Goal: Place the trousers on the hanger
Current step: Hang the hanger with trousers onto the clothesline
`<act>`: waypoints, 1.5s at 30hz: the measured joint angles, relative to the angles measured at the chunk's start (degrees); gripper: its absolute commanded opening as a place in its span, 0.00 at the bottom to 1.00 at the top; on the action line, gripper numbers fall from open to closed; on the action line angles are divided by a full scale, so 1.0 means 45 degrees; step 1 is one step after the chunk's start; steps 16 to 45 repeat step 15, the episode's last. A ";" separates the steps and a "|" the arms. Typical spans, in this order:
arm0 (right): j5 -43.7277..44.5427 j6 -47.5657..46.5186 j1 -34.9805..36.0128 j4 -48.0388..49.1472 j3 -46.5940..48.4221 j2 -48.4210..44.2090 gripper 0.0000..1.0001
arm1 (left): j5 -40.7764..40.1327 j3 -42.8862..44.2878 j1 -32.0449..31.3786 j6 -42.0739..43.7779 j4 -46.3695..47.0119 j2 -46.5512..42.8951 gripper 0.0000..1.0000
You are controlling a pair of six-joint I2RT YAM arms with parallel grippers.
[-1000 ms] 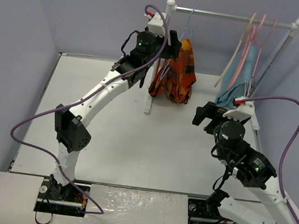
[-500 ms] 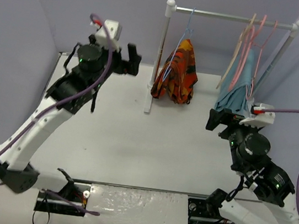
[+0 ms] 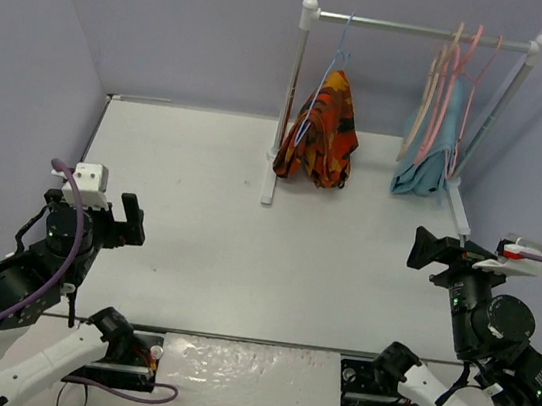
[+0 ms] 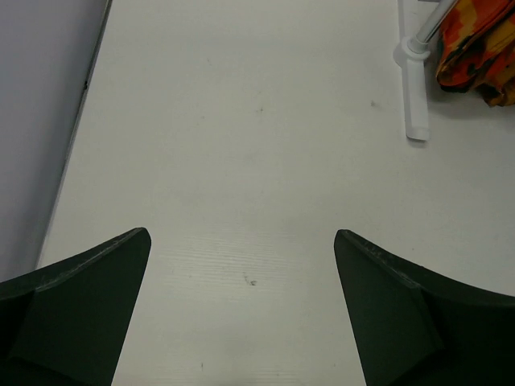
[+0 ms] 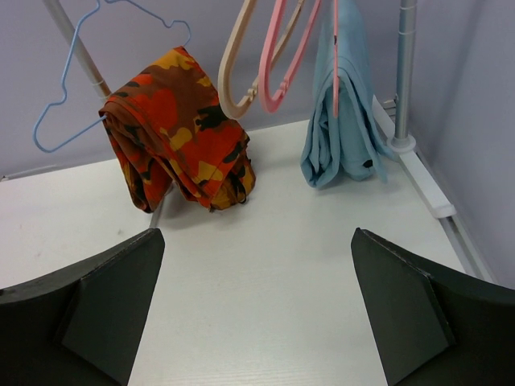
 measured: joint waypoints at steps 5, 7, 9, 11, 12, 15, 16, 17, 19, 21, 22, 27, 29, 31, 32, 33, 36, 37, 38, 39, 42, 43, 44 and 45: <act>0.0036 0.0063 0.0000 -0.0249 -0.0473 -0.0628 1.00 | -0.0822 -0.0488 0.0000 -0.0612 -0.1061 -0.1132 0.97; 0.0020 0.0098 0.0000 -0.0335 -0.0629 -0.0710 1.00 | -0.1011 -0.0699 0.0000 -0.0793 -0.1297 -0.1239 0.97; 0.0005 0.0124 0.0000 -0.0447 -0.0730 -0.0717 1.00 | -0.1096 -0.0874 0.0000 -0.0920 -0.1431 -0.1288 0.97; 0.0004 0.0131 0.0000 -0.0516 -0.0756 -0.0718 1.00 | -0.1168 -0.0934 0.0000 -0.1004 -0.1529 -0.1288 0.97; 0.0004 0.0134 0.0000 -0.0534 -0.0756 -0.0718 1.00 | -0.1200 -0.0934 0.0000 -0.1046 -0.1545 -0.1280 0.97; -0.0006 0.0135 0.0000 -0.0557 -0.0756 -0.0718 1.00 | -0.1243 -0.0934 0.0000 -0.1167 -0.1567 -0.1242 0.97; -0.0006 0.0135 0.0000 -0.0557 -0.0756 -0.0718 1.00 | -0.1243 -0.0934 0.0000 -0.1167 -0.1567 -0.1242 0.97; -0.0006 0.0135 0.0000 -0.0557 -0.0756 -0.0718 1.00 | -0.1243 -0.0934 0.0000 -0.1167 -0.1567 -0.1242 0.97; -0.0006 0.0135 0.0000 -0.0557 -0.0756 -0.0718 1.00 | -0.1243 -0.0934 0.0000 -0.1167 -0.1567 -0.1242 0.97; -0.0006 0.0135 0.0000 -0.0557 -0.0756 -0.0718 1.00 | -0.1243 -0.0934 0.0000 -0.1167 -0.1567 -0.1242 0.97; -0.0006 0.0135 0.0000 -0.0557 -0.0756 -0.0718 1.00 | -0.1243 -0.0934 0.0000 -0.1167 -0.1567 -0.1242 0.97; -0.0006 0.0135 0.0000 -0.0557 -0.0756 -0.0718 1.00 | -0.1243 -0.0934 0.0000 -0.1167 -0.1567 -0.1242 0.97; -0.0006 0.0135 0.0000 -0.0557 -0.0756 -0.0718 1.00 | -0.1243 -0.0934 0.0000 -0.1167 -0.1567 -0.1242 0.97; -0.0006 0.0135 0.0000 -0.0557 -0.0756 -0.0718 1.00 | -0.1243 -0.0934 0.0000 -0.1167 -0.1567 -0.1242 0.97; -0.0006 0.0135 0.0000 -0.0557 -0.0756 -0.0718 1.00 | -0.1243 -0.0934 0.0000 -0.1167 -0.1567 -0.1242 0.97; -0.0006 0.0135 0.0000 -0.0557 -0.0756 -0.0718 1.00 | -0.1243 -0.0934 0.0000 -0.1167 -0.1567 -0.1242 0.97; -0.0006 0.0135 0.0000 -0.0557 -0.0756 -0.0718 1.00 | -0.1243 -0.0934 0.0000 -0.1167 -0.1567 -0.1242 0.97; -0.0006 0.0135 0.0000 -0.0557 -0.0756 -0.0718 1.00 | -0.1243 -0.0934 0.0000 -0.1167 -0.1567 -0.1242 0.97; -0.0006 0.0135 0.0000 -0.0557 -0.0756 -0.0718 1.00 | -0.1243 -0.0934 0.0000 -0.1167 -0.1567 -0.1242 0.97; -0.0006 0.0135 0.0000 -0.0557 -0.0756 -0.0718 1.00 | -0.1243 -0.0934 0.0000 -0.1167 -0.1567 -0.1242 0.97; -0.0006 0.0135 0.0000 -0.0557 -0.0756 -0.0718 1.00 | -0.1243 -0.0934 0.0000 -0.1167 -0.1567 -0.1242 0.97; -0.0006 0.0135 0.0000 -0.0557 -0.0756 -0.0718 1.00 | -0.1243 -0.0934 0.0000 -0.1167 -0.1567 -0.1242 0.97; -0.0006 0.0135 0.0000 -0.0557 -0.0756 -0.0718 1.00 | -0.1243 -0.0934 0.0000 -0.1167 -0.1567 -0.1242 0.97; -0.0006 0.0135 0.0000 -0.0557 -0.0756 -0.0718 1.00 | -0.1243 -0.0934 0.0000 -0.1167 -0.1567 -0.1242 0.97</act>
